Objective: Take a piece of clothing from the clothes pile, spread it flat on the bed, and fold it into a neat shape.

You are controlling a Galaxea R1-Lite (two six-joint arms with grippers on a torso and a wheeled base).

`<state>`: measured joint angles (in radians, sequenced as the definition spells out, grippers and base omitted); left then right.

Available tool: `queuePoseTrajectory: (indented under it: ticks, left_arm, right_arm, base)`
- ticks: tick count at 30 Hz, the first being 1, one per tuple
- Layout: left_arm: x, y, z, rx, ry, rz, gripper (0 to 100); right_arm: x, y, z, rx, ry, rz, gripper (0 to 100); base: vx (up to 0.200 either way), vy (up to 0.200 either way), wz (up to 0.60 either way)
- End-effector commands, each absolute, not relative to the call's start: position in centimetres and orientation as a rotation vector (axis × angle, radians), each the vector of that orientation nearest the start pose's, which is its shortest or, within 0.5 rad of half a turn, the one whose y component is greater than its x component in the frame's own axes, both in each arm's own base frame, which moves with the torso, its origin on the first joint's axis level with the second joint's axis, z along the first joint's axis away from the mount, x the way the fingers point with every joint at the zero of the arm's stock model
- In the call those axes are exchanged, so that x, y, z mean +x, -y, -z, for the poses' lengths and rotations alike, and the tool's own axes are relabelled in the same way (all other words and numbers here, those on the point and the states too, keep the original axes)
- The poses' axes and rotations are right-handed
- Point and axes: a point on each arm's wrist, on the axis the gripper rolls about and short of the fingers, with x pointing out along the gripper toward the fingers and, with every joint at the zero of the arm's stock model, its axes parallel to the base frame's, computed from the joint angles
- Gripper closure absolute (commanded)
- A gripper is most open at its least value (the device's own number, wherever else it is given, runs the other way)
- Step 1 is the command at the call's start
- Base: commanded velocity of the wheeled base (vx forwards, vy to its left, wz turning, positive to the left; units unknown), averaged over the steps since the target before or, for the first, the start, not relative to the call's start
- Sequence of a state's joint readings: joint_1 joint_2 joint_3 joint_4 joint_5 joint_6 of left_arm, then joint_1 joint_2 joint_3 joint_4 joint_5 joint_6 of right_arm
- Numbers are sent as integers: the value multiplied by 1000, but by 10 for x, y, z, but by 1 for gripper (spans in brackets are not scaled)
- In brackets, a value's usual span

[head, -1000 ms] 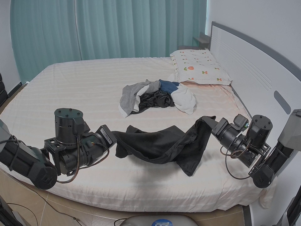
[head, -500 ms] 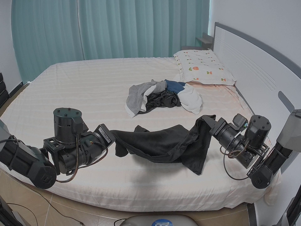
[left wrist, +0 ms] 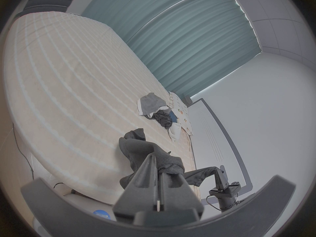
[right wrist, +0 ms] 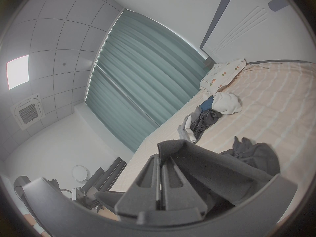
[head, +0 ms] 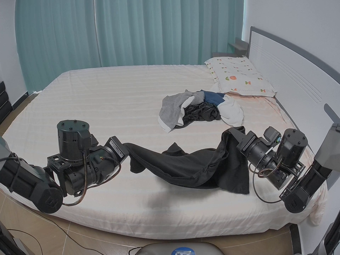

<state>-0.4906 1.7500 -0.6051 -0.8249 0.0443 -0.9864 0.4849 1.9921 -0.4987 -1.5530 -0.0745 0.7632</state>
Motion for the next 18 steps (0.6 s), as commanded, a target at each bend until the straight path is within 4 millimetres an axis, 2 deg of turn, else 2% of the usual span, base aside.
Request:
queuePoseTrajectory:
  ticks: [1, 9, 16, 18]
  left_arm:
    - [257, 136, -137, -878, -495, 253, 100]
    - [254, 134, -138, -876, -489, 250, 100]
    - [250, 125, -152, -895, -438, 254, 100]
    - [246, 123, -157, -900, -411, 248, 100]
  right_arm:
    - [277, -144, -117, 775, -81, -422, 100]
    - [276, -145, -119, 772, -76, -429, 100]
    - [284, -151, -135, 785, -5, -464, 100]
    - [287, -161, -140, 752, 20, -495, 100]
  base:
    - [0, 200, 0]
    - [0, 200, 0]
    - [0, 200, 0]
    - [0, 200, 0]
